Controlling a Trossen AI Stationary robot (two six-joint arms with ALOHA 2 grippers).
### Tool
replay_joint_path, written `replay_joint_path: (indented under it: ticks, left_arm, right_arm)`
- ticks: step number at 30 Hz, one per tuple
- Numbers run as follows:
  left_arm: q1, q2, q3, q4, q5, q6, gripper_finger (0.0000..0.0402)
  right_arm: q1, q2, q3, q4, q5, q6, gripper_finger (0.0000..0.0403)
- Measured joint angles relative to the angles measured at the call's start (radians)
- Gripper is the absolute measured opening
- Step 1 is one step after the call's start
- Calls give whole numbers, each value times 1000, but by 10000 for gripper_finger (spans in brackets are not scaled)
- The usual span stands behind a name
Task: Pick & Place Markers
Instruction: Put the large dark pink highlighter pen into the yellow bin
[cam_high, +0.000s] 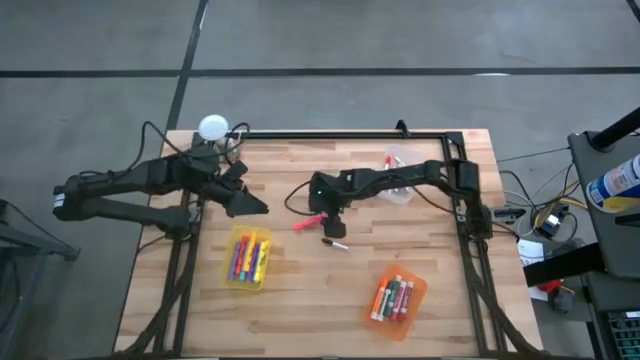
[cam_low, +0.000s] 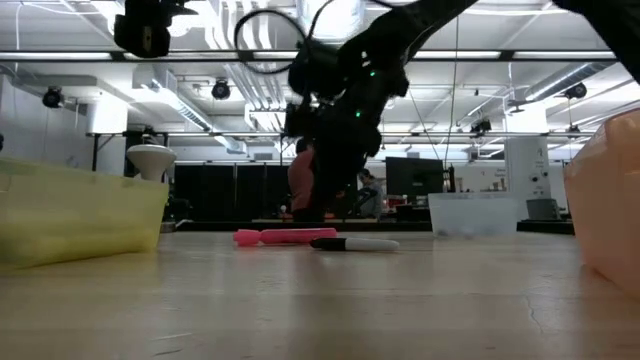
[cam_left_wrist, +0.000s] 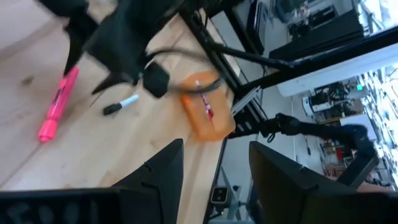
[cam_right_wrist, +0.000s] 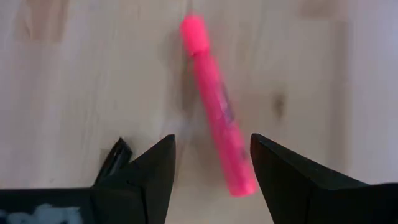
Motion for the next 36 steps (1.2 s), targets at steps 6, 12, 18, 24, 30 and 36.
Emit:
replay_joint_path:
  ticks: [6, 12, 18, 24, 30, 36]
  left_arm:
    - [0, -42, 0, 1, -25, -12, 174]
    - [0, -72, 0, 1, -31, -27, 174]
    - [0, -65, -12, 0, -34, -28, 174]
    - [0, -36, -12, 7, -133, 101, 174]
    - [0, -34, -10, 27, -250, 250, 174]
    - [0, -23, -10, 28, -262, 266, 174]
  right_arm:
    - [7, 125, 108, -77, -3, -29, 183]
    - [7, 174, 152, -118, 21, -2, 155]
    - [8, 163, 172, -167, 16, 48, 51]
    - [14, 106, 249, -206, -16, 109, 47]
    - [53, 45, 350, -234, -16, 103, 47]
    - [87, 11, 491, -257, -22, 80, 47]
